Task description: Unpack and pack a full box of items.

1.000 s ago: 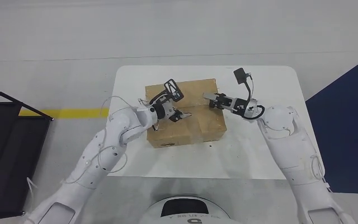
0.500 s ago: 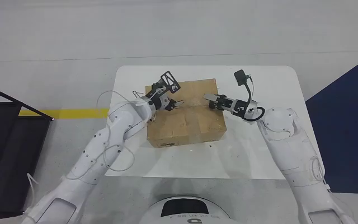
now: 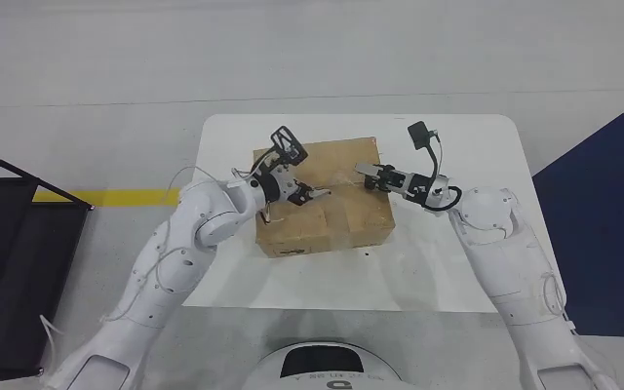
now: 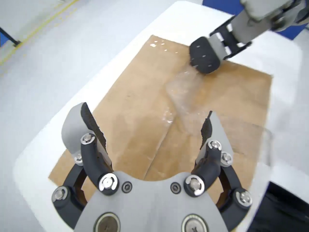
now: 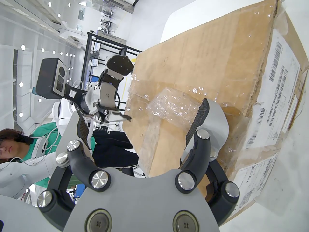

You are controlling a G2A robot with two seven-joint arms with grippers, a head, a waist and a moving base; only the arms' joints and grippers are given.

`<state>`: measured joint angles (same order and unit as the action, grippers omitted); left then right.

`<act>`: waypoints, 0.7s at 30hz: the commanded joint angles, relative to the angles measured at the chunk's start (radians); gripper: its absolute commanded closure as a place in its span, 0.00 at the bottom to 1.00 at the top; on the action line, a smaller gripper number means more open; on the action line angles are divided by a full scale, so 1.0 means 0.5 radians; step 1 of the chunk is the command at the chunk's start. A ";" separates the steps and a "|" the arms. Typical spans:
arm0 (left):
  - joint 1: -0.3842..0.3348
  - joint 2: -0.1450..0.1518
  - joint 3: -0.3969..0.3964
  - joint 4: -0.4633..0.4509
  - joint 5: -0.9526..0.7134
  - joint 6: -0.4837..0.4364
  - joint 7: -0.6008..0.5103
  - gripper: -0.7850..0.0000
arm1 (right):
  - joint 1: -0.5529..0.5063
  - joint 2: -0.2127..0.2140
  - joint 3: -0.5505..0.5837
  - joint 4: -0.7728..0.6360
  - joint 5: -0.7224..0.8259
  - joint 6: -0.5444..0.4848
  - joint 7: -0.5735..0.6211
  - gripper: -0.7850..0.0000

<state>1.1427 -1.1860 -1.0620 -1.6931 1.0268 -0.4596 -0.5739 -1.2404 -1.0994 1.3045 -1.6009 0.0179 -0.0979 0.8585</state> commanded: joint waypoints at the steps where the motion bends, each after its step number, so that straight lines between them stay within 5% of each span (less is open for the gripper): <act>1: -0.015 -0.004 0.029 0.020 0.009 0.006 -0.023 0.00 | 0.000 0.000 0.000 0.000 0.000 0.000 0.000 0.00; 10: -0.102 -0.034 0.207 0.111 0.213 0.040 -0.008 0.00 | 0.000 0.000 0.000 0.000 0.000 0.000 0.000 0.00; 21: -0.092 -0.037 0.347 0.120 1.009 0.252 0.287 0.00 | 0.000 0.000 0.000 0.000 0.000 0.000 0.000 0.00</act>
<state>1.0952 -1.2045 -0.8923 -1.6334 1.4958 -0.3461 -0.4442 -1.2404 -1.0993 1.3045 -1.6009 0.0179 -0.0979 0.8585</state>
